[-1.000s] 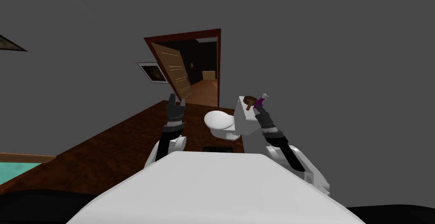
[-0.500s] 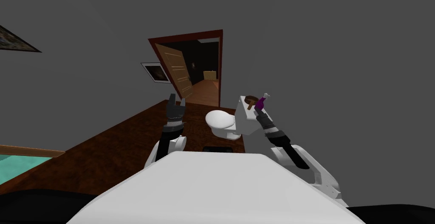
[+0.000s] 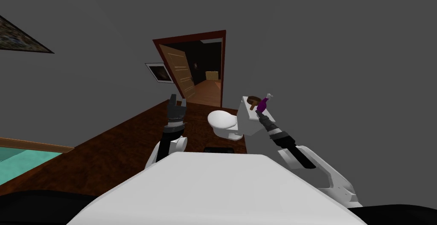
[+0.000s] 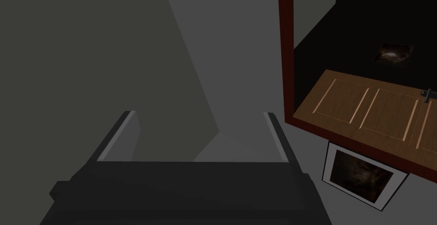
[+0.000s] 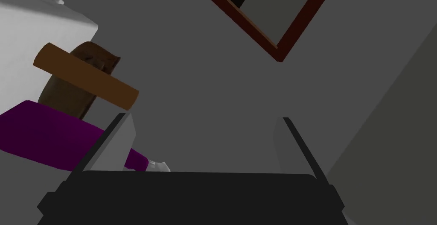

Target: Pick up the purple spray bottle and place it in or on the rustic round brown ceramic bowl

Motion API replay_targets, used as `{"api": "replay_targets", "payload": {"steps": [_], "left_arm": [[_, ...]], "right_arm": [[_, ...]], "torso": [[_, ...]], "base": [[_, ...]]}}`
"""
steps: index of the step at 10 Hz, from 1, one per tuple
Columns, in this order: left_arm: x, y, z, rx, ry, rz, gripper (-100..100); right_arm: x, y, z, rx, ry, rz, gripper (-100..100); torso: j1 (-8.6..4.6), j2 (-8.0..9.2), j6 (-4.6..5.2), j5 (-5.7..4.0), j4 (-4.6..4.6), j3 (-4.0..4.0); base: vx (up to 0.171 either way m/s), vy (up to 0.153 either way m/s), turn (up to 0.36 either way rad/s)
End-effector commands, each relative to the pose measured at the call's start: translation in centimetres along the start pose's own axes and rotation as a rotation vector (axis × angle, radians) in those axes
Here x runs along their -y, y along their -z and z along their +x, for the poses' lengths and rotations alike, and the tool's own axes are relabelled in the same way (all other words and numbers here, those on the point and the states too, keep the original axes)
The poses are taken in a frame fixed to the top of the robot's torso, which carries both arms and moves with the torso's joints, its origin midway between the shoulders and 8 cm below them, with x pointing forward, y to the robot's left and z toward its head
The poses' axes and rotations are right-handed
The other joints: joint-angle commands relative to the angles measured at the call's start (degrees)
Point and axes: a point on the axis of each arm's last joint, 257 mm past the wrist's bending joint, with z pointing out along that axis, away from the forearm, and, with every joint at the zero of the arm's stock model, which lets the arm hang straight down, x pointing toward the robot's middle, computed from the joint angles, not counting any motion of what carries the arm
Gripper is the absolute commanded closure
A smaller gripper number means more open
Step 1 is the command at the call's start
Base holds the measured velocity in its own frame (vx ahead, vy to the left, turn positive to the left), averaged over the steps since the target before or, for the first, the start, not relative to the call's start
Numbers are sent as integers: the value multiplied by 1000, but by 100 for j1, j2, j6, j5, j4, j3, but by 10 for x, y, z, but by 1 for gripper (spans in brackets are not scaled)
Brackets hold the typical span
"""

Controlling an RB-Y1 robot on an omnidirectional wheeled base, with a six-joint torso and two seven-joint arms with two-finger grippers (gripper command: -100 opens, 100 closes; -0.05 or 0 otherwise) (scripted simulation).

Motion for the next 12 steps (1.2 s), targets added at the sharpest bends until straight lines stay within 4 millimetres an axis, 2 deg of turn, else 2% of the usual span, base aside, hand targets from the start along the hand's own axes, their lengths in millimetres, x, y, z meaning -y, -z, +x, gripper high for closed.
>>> {"api": "replay_targets", "payload": {"steps": [1,3,4,6,7,8,9,11,12], "left_arm": [[0,0,0,0,0,0,0],[0,0,0,0,0,0,0],[0,0,0,0,0,0,0],[0,0,0,0,0,0,0],[0,0,0,0,0,0,0],[0,0,0,0,0,0,0],[0,0,0,0,0,0,0],[0,0,0,0,0,0,0],[0,0,0,0,0,0,0]], "right_arm": [[10,-1,-2,-18,22,27,-100],[46,6,-9,-61,87,129,-100],[46,5,-9,-74,101,127,-100],[79,13,-22,-107,169,224,-100],[78,12,-23,-119,185,222,-100],[93,16,-31,-130,218,268,-100],[93,15,-32,-137,228,266,-100],[119,22,-52,-157,303,352,-100],[118,21,-54,-166,315,350,-100]], "torso": [[0,0,0,0,0,0],[0,-3,0,0,-1,-2],[0,-2,0,0,0,-1],[0,-6,-1,0,-1,-3],[0,-6,0,-1,-1,-4],[-1,-8,0,0,-1,-4],[-1,-10,0,0,-2,-5],[-2,-14,0,0,-3,-8],[-1,-17,-1,-1,-3,-10]], "base": [[-18,13,19],[-19,20,57],[-16,16,18],[-9,18,54],[-5,13,14],[-1,13,37],[3,9,22],[15,13,49],[12,11,24]]}}
